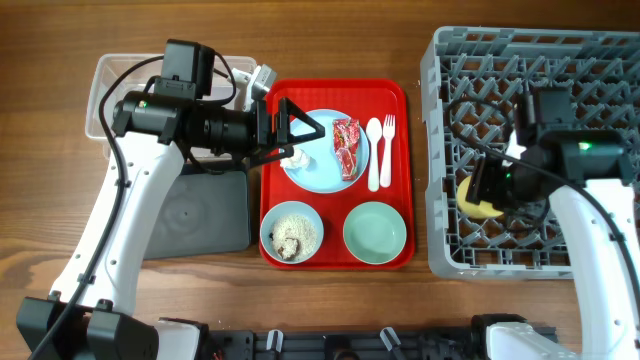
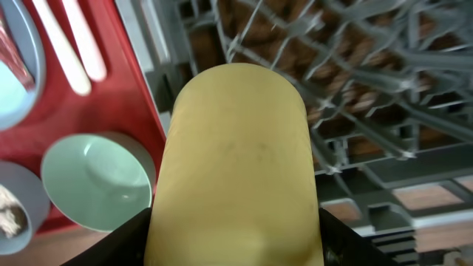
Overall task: Sort waste into correct bins and load items into the dishwasher rack
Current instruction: 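Place the yellow cup into the dish rack with the right gripper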
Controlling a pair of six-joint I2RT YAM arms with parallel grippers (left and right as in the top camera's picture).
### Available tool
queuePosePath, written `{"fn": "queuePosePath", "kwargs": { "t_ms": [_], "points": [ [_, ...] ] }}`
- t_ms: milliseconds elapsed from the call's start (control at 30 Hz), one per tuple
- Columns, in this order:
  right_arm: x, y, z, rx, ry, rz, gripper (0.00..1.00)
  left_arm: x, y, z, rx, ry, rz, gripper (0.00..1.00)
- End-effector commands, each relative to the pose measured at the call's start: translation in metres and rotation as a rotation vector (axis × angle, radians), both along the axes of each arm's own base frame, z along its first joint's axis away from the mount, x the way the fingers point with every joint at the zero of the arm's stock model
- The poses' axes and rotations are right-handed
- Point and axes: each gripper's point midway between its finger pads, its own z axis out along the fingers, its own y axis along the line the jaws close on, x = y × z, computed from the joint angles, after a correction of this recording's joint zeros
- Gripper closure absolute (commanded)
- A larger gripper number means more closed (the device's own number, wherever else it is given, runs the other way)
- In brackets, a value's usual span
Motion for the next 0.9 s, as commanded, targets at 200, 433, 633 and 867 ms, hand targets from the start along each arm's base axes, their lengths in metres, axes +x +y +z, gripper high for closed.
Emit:
{"fn": "queuePosePath", "kwargs": {
  "t_ms": [200,433,633,867],
  "points": [
    [-0.004,-0.002,-0.033,0.018,0.050,-0.019,0.34,0.001,0.001,0.002,-0.002,-0.013,0.000,0.00],
    [0.007,-0.002,-0.032,0.019,0.005,-0.012,0.07,0.001,0.001,0.002,-0.002,-0.013,0.000,0.00],
    [0.021,0.006,-0.014,0.063,-0.085,0.006,0.06,-0.003,0.002,0.000,0.003,0.011,0.000,0.00],
    [0.031,0.062,0.102,0.348,-0.595,0.218,0.06,0.001,0.023,-0.013,0.182,-0.065,0.055,0.09]
  ]
}}
